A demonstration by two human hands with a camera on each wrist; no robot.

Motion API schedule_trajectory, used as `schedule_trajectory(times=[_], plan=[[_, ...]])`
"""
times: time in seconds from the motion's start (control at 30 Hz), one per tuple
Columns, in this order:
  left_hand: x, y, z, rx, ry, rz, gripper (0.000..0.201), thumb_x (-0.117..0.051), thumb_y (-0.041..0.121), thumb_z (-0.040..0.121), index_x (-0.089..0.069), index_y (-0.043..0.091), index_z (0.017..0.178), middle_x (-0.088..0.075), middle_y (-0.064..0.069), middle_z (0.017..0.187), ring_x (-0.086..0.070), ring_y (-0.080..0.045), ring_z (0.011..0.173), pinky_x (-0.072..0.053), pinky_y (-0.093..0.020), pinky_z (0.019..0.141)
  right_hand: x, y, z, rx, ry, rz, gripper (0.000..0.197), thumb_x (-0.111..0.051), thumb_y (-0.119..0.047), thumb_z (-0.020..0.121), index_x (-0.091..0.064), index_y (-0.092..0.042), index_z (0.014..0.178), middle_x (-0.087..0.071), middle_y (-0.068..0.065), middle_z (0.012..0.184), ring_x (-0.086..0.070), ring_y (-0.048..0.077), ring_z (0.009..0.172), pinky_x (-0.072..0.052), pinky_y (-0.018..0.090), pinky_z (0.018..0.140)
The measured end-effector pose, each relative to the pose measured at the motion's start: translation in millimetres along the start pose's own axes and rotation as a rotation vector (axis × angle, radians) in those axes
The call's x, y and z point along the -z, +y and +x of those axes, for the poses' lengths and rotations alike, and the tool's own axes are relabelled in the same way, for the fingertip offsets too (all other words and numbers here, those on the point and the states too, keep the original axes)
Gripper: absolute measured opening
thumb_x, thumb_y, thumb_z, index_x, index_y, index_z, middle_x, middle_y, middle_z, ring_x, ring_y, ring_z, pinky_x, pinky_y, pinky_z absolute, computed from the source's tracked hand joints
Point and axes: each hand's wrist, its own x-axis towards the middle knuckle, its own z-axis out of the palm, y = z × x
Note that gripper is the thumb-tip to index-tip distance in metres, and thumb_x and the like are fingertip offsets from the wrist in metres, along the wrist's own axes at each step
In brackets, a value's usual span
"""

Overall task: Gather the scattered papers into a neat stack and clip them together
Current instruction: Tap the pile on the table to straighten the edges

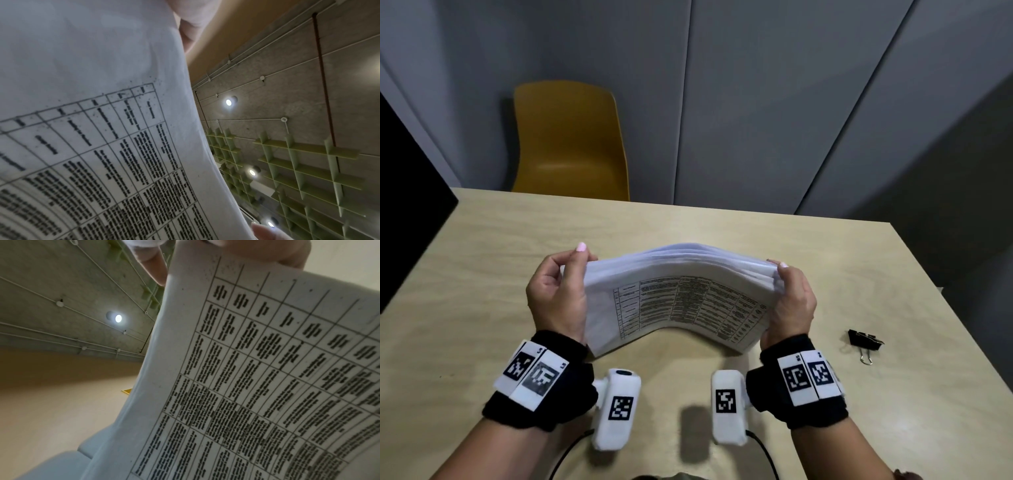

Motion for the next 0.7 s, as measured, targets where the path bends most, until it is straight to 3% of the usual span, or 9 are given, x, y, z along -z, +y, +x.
schedule_trajectory(times=[0.13, 0.27, 0.33, 0.47, 0.6, 0.7], plan=[[0.9, -3.9, 2.6, -0.001, 0.028, 0.039, 0.010, -0.070, 0.042, 0.065, -0.068, 0.032, 0.066, -0.069, -0.002, 0.082, -0.055, -0.026, 0.082, -0.046, -0.058, 0.090, -0.5, -1.2, -2.3, 0.012, -0.024, -0.039, 0.016, -0.051, -0.028, 0.066, -0.062, -0.016, 0.067, -0.054, 0.003, 0.066, -0.050, 0.020, 0.062, -0.039, 0.022, 0.052], [-0.3, -5.1, 3.0, -0.004, 0.059, 0.038, 0.011, -0.071, 0.043, 0.064, -0.068, 0.034, 0.067, -0.065, -0.004, 0.087, -0.057, -0.024, 0.085, -0.047, -0.058, 0.092, -4.2, -1.4, 0.3, 0.042, 0.021, -0.086, 0.031, -0.058, -0.047, 0.069, -0.064, -0.017, 0.064, -0.058, 0.006, 0.070, -0.054, 0.021, 0.068, -0.043, 0.031, 0.065], [-0.8, -6.7, 3.5, -0.009, 0.075, 0.036, 0.011, -0.072, 0.044, 0.063, -0.068, 0.035, 0.068, -0.062, -0.004, 0.088, -0.056, -0.024, 0.084, -0.047, -0.057, 0.091, -5.9, 0.0, 1.1, 0.035, 0.051, -0.094, 0.028, -0.062, -0.045, 0.066, -0.061, -0.018, 0.056, -0.053, 0.002, 0.064, -0.050, 0.019, 0.065, -0.041, 0.031, 0.065], [-1.3, -10.0, -0.4, -0.044, 0.082, 0.025, 0.009, -0.070, 0.039, 0.063, -0.067, 0.033, 0.069, -0.055, 0.006, 0.074, -0.053, -0.023, 0.077, -0.049, -0.047, 0.073, -3.6, 3.4, -0.4, 0.045, 0.009, -0.060, 0.013, -0.057, -0.028, 0.066, -0.062, -0.020, 0.057, -0.053, 0.000, 0.063, -0.049, 0.015, 0.058, -0.040, 0.024, 0.057], [0.9, -13.7, 0.7, -0.087, 0.105, 0.021, 0.005, -0.067, 0.034, 0.069, -0.064, 0.030, 0.070, -0.060, 0.022, 0.063, -0.054, -0.011, 0.073, -0.046, -0.035, 0.072, 0.4, 4.8, -4.5, 0.110, -0.034, -0.056, 0.017, -0.050, -0.019, 0.065, -0.063, -0.014, 0.073, -0.055, 0.000, 0.065, -0.052, 0.002, 0.049, -0.038, 0.012, 0.043], [-0.6, -11.5, 1.4, -0.107, 0.139, 0.042, 0.014, -0.066, 0.042, 0.070, -0.060, 0.029, 0.067, -0.059, 0.018, 0.064, -0.052, -0.007, 0.072, -0.044, -0.031, 0.074, 2.3, 8.9, -1.9, 0.131, 0.002, -0.067, 0.014, -0.053, -0.028, 0.066, -0.064, -0.019, 0.070, -0.059, -0.002, 0.069, -0.053, 0.011, 0.062, -0.042, 0.018, 0.052]])
